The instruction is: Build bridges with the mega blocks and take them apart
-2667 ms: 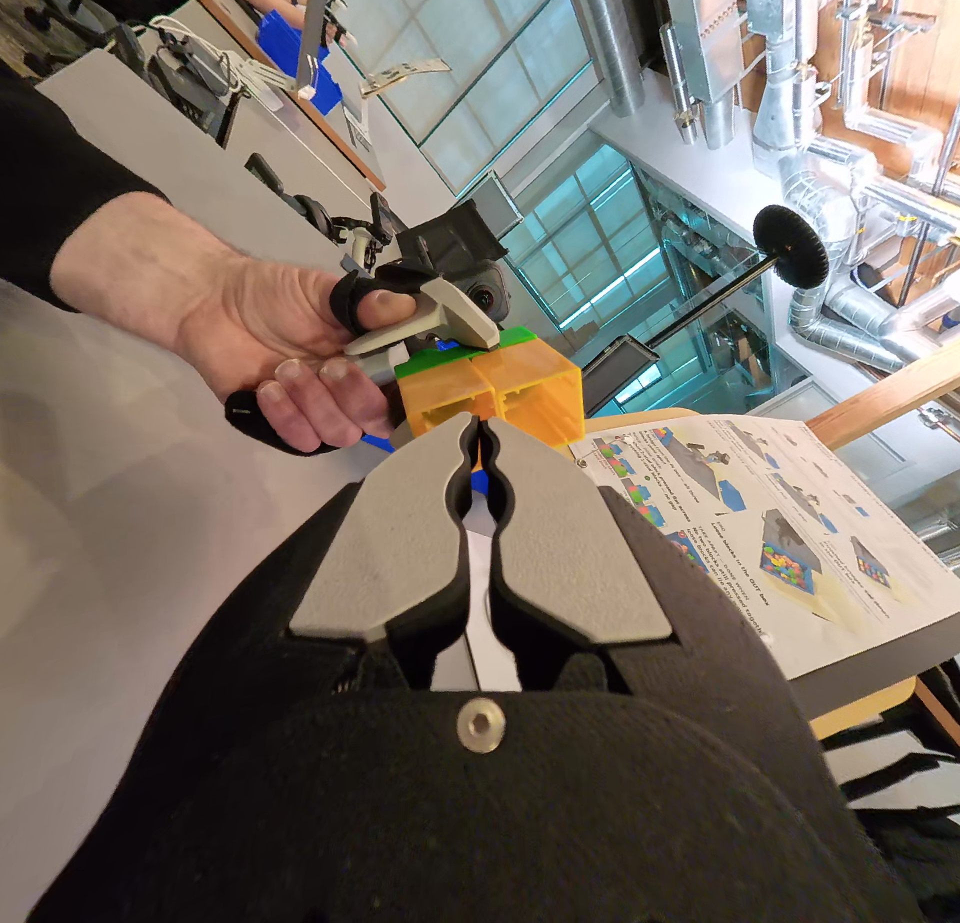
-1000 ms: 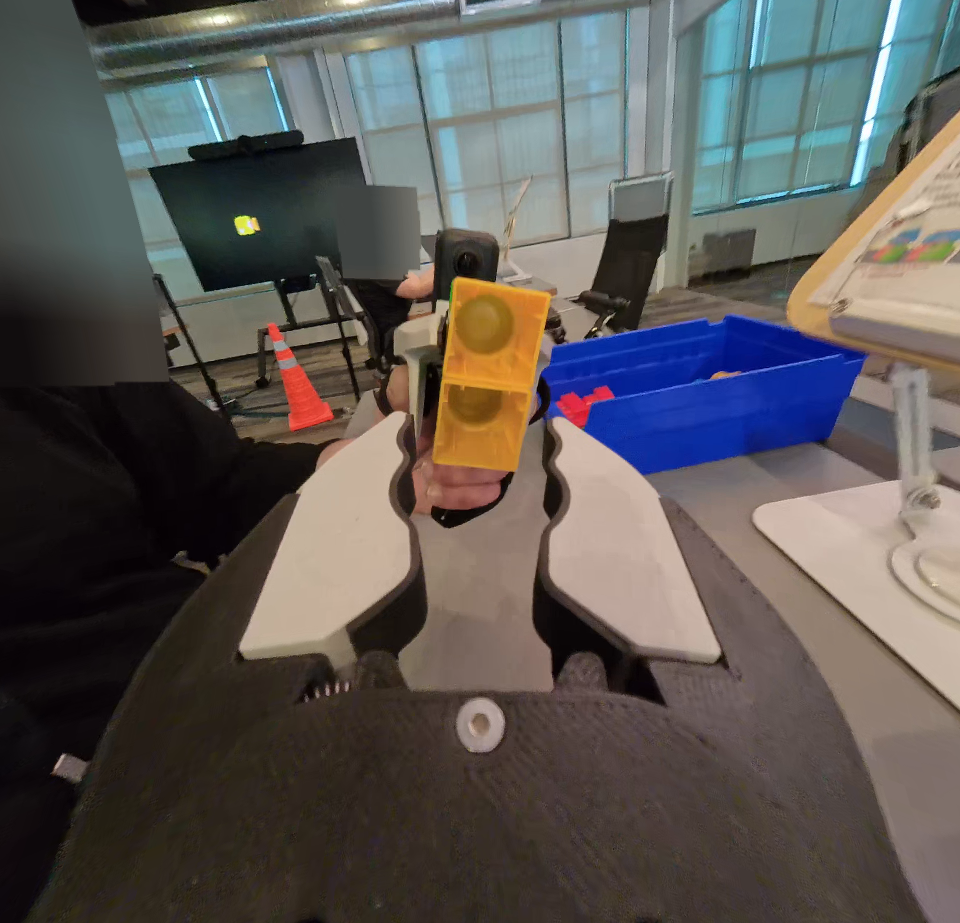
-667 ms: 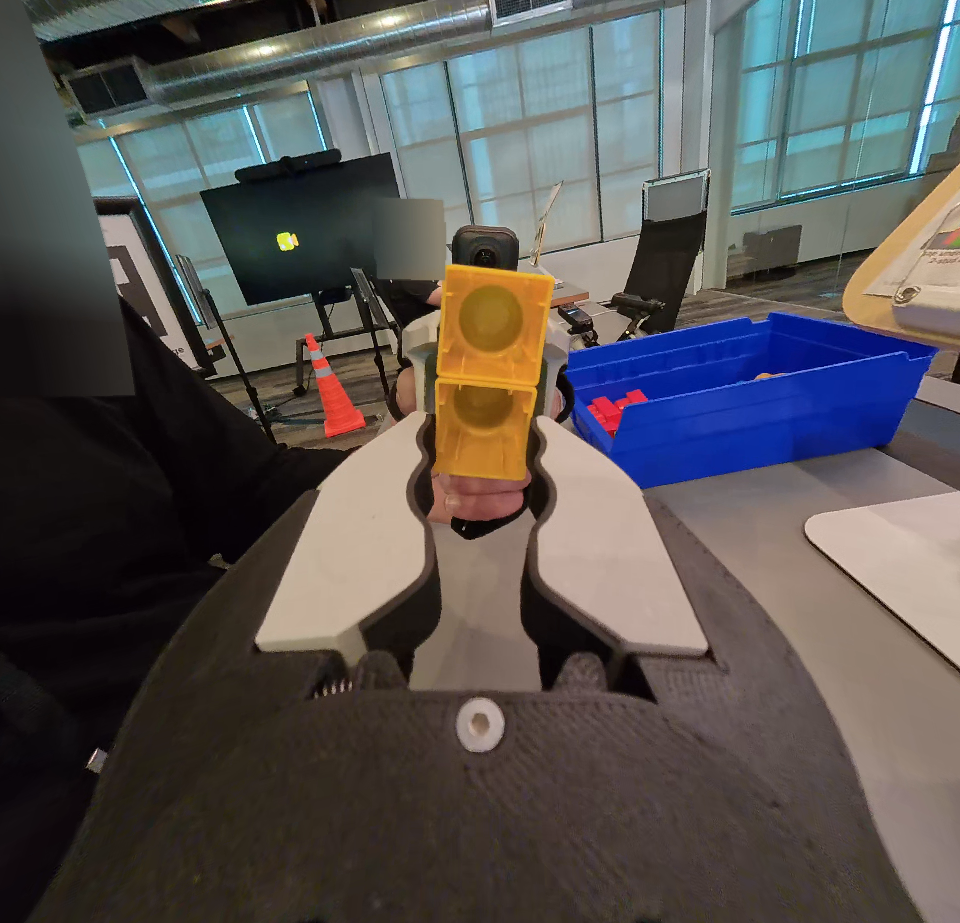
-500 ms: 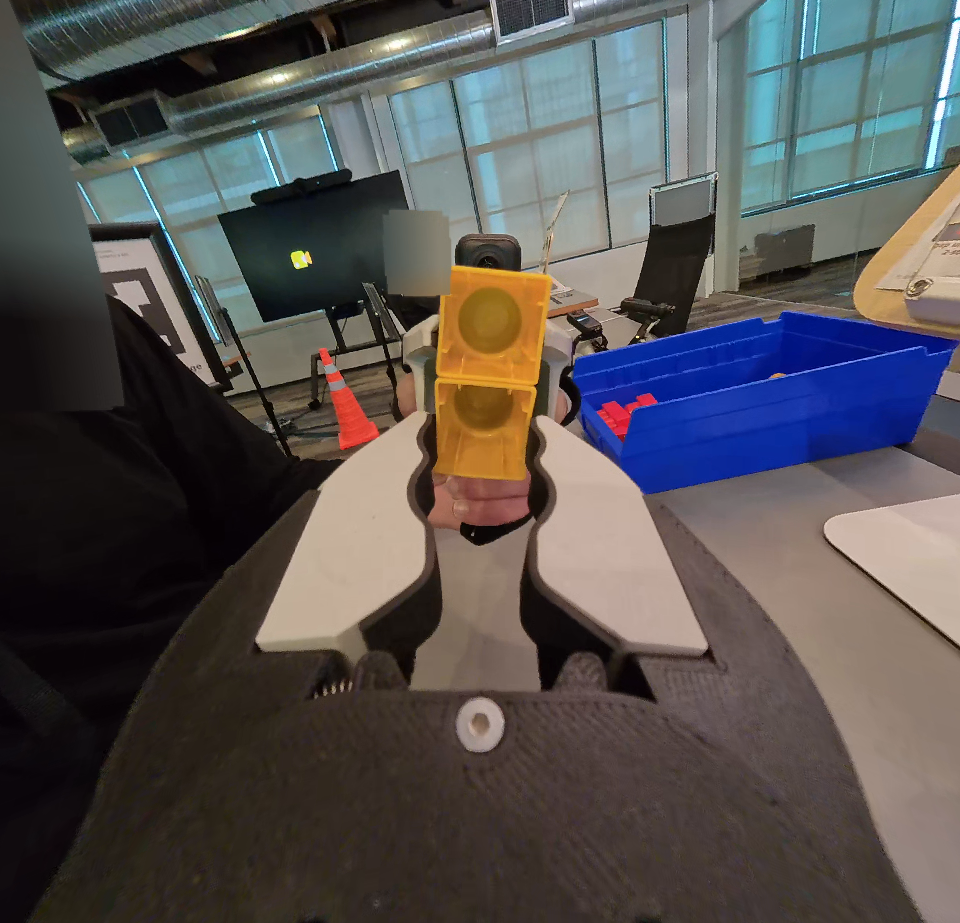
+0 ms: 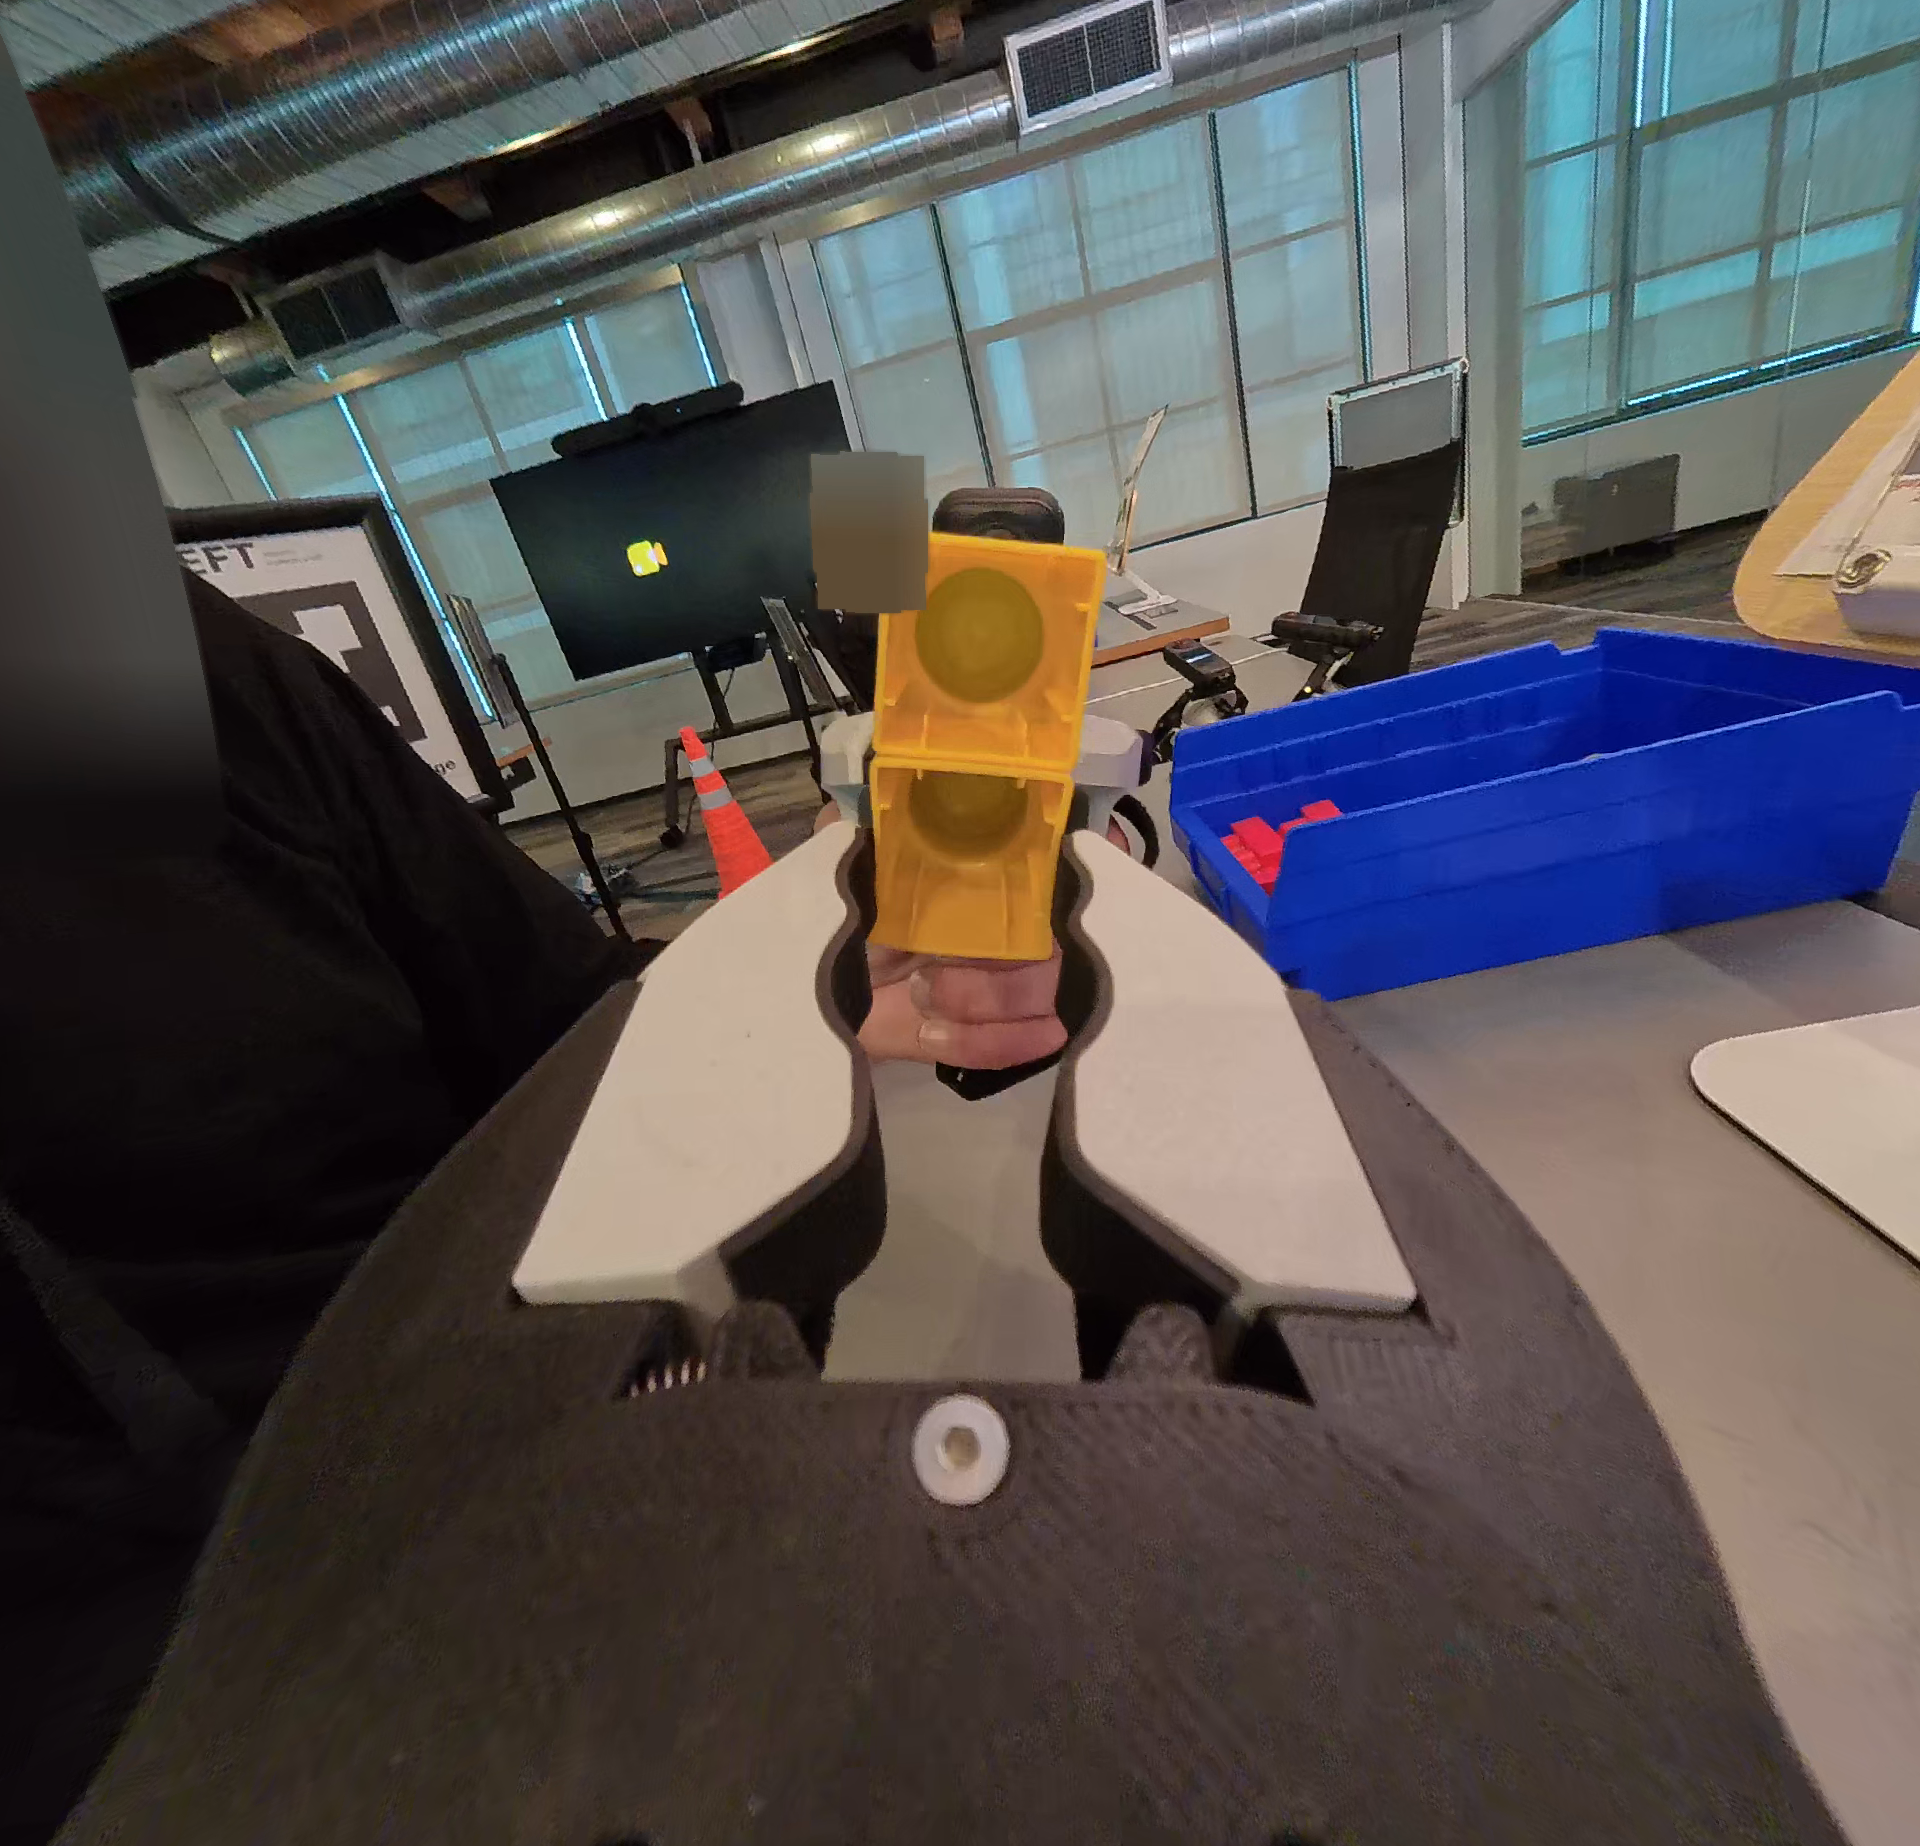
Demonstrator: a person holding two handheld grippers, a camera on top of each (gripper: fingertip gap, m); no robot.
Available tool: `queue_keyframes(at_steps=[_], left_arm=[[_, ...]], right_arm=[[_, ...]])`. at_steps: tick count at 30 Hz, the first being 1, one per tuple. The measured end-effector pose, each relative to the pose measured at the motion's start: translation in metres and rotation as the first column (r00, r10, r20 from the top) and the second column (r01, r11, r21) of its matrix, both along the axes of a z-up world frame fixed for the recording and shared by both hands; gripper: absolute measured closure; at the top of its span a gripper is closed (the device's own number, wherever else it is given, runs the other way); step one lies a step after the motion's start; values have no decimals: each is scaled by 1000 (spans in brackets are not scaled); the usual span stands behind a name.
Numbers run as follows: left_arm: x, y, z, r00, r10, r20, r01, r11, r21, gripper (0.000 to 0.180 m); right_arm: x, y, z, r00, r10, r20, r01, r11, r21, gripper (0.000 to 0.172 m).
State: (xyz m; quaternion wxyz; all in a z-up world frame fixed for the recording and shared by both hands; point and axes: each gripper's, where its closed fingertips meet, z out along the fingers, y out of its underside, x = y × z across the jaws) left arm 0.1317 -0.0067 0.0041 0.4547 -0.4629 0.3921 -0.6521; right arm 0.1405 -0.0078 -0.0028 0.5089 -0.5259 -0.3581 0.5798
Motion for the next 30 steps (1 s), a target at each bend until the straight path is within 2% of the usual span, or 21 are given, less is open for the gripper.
queue_keyframes(at_steps=[11, 15, 19, 23, 26, 30], left_arm=[[1, -1, -2, 999, 30, -32, -29, 999, 33, 144], [1, 8, -5, 998, 53, -31, -53, 999, -11, 144], [7, 9, -14, 995, 56, -82, -56, 998, 1, 145], [11, 10, -21, 994, 37, -103, -39, 999, -23, 145], [15, 5, -26, 992, 7, -129, -9, 1000, -20, 145], [17, 6, -32, 990, -4, -144, 2, 1000, -20, 145]], right_arm=[[-1, -1, -5, 998, 8, 62, -8, 1000, -10, 139], [-1, 7, -10, 998, 0, 67, 3, 999, -42, 138], [5, 13, -9, 999, -16, 28, 17, 999, -46, 136], [11, 14, 1, 999, -32, -33, 30, 999, -40, 124], [15, 16, 4, 997, -49, -54, 46, 998, -40, 136], [16, 18, 2, 997, -59, -43, 57, 998, -41, 137]])
